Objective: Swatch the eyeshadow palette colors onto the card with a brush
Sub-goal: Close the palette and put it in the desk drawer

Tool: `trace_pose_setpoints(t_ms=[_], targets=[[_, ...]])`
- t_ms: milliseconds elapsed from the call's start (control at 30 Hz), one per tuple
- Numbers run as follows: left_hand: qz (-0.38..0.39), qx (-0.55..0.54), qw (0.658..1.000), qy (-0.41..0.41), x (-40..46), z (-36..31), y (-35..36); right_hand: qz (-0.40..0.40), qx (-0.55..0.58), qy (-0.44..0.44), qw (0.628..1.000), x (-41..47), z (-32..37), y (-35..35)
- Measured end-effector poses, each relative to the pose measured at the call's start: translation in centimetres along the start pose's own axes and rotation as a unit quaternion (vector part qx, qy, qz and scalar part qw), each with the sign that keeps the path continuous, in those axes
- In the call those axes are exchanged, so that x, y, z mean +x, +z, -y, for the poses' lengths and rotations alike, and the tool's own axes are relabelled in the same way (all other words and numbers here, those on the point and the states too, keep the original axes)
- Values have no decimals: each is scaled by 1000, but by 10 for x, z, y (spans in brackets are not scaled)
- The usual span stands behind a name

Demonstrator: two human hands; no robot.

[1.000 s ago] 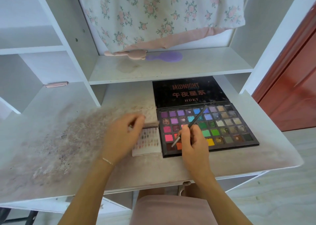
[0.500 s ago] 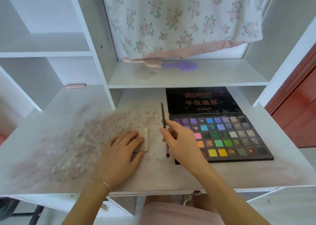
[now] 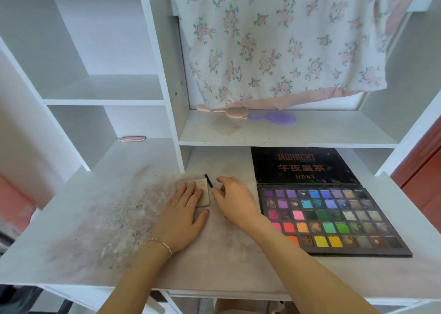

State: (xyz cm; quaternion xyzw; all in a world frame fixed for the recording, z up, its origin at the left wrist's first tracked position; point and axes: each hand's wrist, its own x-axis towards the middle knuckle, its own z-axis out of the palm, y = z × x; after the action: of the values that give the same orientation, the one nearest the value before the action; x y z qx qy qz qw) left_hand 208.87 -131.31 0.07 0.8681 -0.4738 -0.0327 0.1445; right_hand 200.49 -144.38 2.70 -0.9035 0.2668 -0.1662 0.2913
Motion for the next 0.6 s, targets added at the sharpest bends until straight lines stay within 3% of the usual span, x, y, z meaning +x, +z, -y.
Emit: trace_pose_setpoints(t_ms=[133,267,433,600], targets=[[-25,-23,999,5,1,1,0,-10,2,-40,999,-9,-20,-20],[-102,-17,995,-6,0,-7,-7,-48,-130,-32,990,-14,-60,-47],[-173,-11,985,-13,-2,-24,-18,7,-231,14,973,-14,-102,-77],[-232,-27,972,34,-2,-44,-27,29,-259,-10,965,-24,-110,-81]])
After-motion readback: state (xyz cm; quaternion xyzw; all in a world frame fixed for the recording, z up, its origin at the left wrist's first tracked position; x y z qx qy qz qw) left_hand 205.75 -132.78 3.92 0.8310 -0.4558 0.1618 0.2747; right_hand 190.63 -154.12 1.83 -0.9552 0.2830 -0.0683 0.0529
